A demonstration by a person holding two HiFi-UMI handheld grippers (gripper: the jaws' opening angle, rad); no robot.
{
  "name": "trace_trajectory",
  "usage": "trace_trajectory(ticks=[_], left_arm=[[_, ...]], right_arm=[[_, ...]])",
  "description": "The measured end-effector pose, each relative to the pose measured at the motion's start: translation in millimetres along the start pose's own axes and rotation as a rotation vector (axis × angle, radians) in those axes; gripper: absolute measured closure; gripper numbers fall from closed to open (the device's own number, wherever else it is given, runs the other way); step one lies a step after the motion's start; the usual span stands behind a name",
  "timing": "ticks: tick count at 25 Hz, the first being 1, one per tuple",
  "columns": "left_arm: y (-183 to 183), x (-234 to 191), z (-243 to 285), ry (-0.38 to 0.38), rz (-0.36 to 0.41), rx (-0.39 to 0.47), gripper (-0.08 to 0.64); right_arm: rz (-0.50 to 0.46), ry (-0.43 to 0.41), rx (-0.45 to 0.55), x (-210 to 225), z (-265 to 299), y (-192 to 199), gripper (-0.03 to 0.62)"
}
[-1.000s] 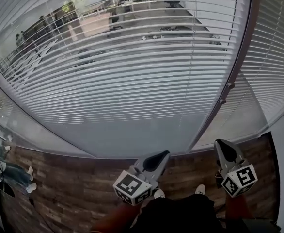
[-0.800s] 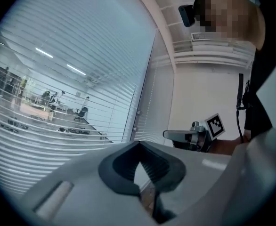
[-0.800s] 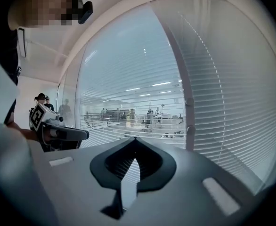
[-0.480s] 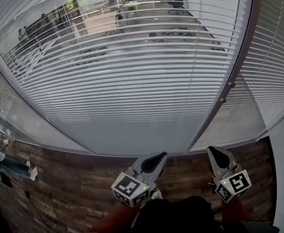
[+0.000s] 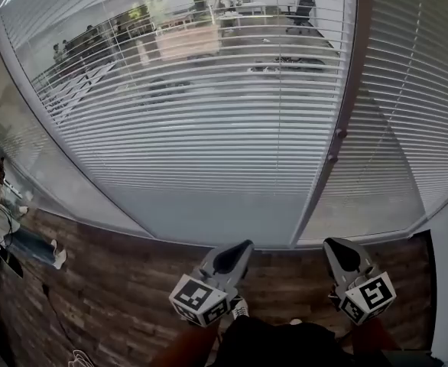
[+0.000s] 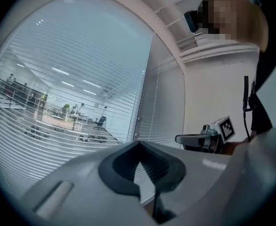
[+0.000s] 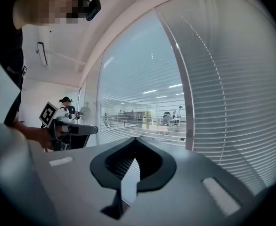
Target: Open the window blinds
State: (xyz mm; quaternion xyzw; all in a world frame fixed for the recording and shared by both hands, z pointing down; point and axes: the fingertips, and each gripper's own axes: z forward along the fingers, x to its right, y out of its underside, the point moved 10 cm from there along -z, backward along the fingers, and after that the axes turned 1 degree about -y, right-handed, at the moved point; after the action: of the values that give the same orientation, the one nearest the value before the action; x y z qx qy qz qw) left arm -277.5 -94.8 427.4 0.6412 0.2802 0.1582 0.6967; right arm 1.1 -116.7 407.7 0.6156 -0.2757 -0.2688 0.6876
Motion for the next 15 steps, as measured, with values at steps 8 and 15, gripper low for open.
trace_trajectory(ticks=[8,15], left_arm=[[30,63,1,-0.039,0.009,-0.013,0.560],[17,109,-11,-0.085,-0.015,-0.050,0.560]], right_arm=[[0.022,-0.076,0.002,17,-42,39,0.568],[0.061,-0.121,-0.036,14,-77,27,0.568]])
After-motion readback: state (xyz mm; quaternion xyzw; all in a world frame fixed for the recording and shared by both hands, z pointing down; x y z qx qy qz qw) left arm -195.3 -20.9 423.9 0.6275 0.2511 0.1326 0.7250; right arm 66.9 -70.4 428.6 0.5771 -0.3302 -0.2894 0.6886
